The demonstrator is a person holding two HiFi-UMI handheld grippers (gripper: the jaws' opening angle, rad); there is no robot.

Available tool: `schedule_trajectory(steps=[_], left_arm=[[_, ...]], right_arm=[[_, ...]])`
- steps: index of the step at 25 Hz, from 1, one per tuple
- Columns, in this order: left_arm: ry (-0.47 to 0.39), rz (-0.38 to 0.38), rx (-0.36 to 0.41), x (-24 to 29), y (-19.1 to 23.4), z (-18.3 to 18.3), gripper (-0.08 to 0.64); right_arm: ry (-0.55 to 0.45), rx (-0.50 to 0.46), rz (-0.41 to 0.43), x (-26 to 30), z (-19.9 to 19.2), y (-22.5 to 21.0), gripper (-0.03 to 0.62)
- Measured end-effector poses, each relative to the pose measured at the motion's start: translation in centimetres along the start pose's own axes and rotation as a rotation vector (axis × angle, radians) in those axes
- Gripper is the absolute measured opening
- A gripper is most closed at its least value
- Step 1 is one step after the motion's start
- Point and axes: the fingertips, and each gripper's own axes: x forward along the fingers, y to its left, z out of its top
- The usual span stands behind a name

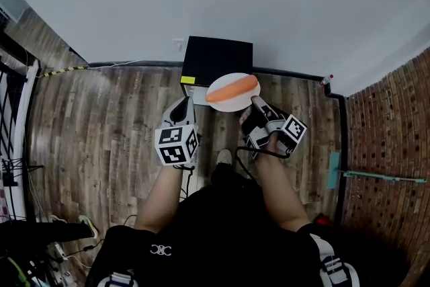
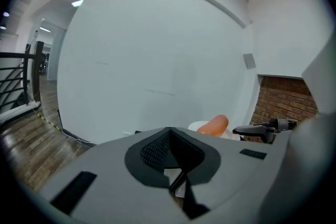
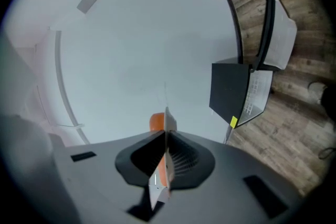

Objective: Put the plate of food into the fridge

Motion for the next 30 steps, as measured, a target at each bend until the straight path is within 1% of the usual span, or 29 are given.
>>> schedule_trajectory(steps=[4, 8, 10, 14, 16, 19, 22, 24, 27, 30], left_arm=[[0.009, 0.002, 0.004, 1.0, 0.8, -0.8, -0.003], [0.027, 0.016, 0.004, 3.3, 1.4, -1.7, -0.003], [0.047, 0.027, -0.006, 4.6, 1.7, -1.9, -0.003], [0.109, 0.026, -0.014, 6.9, 2.9, -3.3, -0.003], [0.126, 0.013, -0.007, 7.3, 3.3, -4.7, -0.003], [0.129, -0.012, 0.006, 7.9, 4.6, -7.0, -0.003], [0.120, -0.032, 0.010, 9.4, 7.3, -9.8, -0.003], [0.116, -0.040, 0.010, 10.8, 9.0, -12.4, -0.003], [0.116, -0.050, -0.006, 13.0, 11.2, -17.3, -0.003], [0.101, -0.057, -0.016, 15.7, 13.3, -22.8, -0.003]], right_arm=[[0.000, -0.016, 0.024, 0.1, 0.3, -1.1, 0.032], [0.035, -0.049, 0.056, 1.0, 1.7, -2.6, 0.032], [0.038, -0.039, 0.048, 1.8, 2.7, -3.3, 0.032], [0.013, 0.000, -0.004, 3.2, 3.6, -6.1, 0.032], [0.007, 0.001, -0.016, 3.2, 3.4, -7.9, 0.032], [-0.009, 0.001, -0.012, 3.5, 2.5, -10.9, 0.032], [-0.035, 0.001, -0.012, 5.0, 1.7, -14.8, 0.032], [-0.054, 0.007, -0.008, 6.0, 1.8, -17.9, 0.032], [-0.063, 0.011, -0.011, 7.6, 2.0, -23.0, 0.032], [-0.052, -0.009, -0.034, 9.1, 2.2, -29.4, 0.032]])
